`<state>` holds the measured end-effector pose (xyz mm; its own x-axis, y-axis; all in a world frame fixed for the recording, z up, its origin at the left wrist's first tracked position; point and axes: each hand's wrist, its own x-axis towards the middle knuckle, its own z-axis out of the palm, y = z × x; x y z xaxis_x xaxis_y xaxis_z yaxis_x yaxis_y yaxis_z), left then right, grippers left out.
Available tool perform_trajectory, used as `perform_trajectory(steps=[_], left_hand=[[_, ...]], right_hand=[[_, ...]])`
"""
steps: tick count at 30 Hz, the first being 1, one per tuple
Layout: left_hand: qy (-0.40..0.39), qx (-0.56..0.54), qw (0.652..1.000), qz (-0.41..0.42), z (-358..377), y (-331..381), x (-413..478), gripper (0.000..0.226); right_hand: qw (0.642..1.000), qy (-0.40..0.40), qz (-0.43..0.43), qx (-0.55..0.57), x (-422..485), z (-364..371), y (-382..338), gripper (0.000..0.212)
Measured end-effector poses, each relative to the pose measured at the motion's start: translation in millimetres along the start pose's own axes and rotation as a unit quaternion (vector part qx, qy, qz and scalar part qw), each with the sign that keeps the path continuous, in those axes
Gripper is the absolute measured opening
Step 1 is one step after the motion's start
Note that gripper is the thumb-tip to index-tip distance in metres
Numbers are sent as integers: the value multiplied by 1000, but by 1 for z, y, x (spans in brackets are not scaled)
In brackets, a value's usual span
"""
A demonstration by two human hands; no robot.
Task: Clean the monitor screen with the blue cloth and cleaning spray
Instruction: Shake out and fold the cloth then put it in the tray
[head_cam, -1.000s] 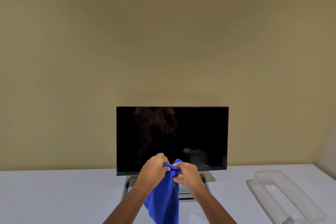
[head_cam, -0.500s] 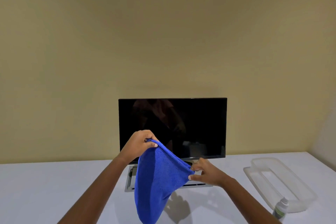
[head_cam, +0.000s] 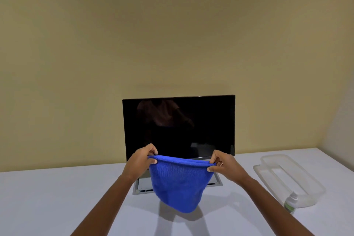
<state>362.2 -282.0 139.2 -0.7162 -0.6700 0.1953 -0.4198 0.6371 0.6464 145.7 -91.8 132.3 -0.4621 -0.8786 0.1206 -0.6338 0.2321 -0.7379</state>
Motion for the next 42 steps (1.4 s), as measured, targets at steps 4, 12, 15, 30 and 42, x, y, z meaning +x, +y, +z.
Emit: perform_trajectory(steps=[4, 12, 15, 30, 42], left_hand=[[-115, 57, 991, -22, 20, -1, 9, 22], [-282, 96, 952, -73, 62, 4, 29, 19], [-212, 110, 967, -85, 90, 3, 34, 17], [-269, 327, 906, 1, 178, -51, -35, 32], [-298, 313, 901, -30, 181, -41, -35, 37]], right_hand=[[996, -65, 62, -4, -3, -9, 17, 24], [966, -195, 160, -50, 2, -20, 56, 12], [971, -141, 160, -112, 15, -5, 78, 4], [942, -139, 29, -304, -55, 72, 158, 34], [949, -57, 309, -32, -43, 100, 159, 52]])
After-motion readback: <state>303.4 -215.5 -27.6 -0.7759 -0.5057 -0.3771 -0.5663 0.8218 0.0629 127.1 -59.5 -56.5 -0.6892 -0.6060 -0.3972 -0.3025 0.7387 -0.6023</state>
